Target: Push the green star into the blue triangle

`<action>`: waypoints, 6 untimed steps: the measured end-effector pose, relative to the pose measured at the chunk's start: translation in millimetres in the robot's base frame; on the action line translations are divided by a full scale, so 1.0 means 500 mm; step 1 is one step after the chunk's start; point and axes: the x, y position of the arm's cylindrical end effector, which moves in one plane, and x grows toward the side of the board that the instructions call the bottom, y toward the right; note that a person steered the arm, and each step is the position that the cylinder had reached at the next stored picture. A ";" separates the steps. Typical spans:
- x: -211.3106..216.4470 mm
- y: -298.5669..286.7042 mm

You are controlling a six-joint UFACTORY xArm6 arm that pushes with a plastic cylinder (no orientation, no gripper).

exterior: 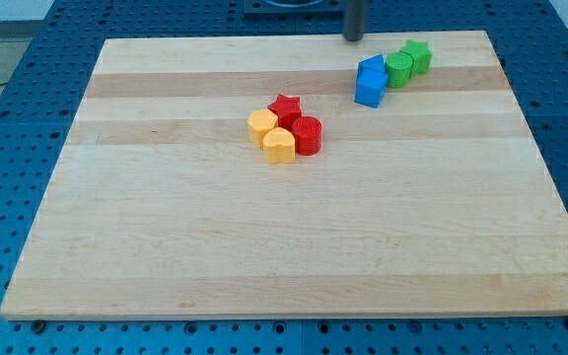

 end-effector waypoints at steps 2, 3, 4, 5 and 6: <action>0.093 0.259; 0.123 0.154; 0.089 0.138; 0.086 0.135; 0.086 0.088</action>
